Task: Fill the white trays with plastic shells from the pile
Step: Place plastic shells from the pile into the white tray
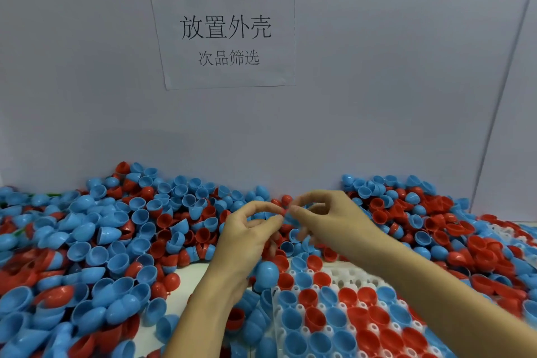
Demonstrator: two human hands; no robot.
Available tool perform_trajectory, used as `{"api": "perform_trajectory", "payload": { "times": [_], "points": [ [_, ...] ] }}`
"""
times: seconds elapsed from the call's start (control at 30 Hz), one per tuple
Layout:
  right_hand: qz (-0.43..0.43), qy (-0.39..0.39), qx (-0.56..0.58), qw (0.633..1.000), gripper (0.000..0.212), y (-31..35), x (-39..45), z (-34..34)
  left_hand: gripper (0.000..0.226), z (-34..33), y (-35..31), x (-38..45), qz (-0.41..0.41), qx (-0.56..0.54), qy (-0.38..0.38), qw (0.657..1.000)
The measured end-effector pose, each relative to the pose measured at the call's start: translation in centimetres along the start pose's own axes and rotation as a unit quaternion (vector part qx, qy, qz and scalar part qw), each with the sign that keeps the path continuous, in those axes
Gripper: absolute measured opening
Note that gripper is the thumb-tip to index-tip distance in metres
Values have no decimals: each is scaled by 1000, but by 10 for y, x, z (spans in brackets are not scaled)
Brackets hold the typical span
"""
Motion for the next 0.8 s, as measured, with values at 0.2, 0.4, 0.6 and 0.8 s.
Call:
{"api": "perform_trajectory", "payload": {
  "times": [0.2, 0.4, 0.6, 0.8],
  "points": [
    [-52, 299, -420, 856, 16, 8, -1, 12, 10, 9, -1, 3, 0, 24, -56, 998],
    [103, 30, -106, 989, 69, 50, 29, 11, 17, 7, 0, 0, 20, -6, -36, 999],
    [-59, 163, -43, 984, 37, 3, 16, -15, 17, 5, -8, 0, 24, -205, 0, 978],
    [-58, 268, 176, 945, 24, -9, -1, -36, 30, 2, -8, 0, 3, -192, 8, 981]
  ]
}}
Point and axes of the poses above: each hand's wrist, its own x-axis towards the middle knuckle, its own z-axis out of the back of the hand, y = z × x, the point moved 5 cm from there along x, towards the middle knuckle, and after that the axes turned 4 degrees about -x, right-handed, at the moved point
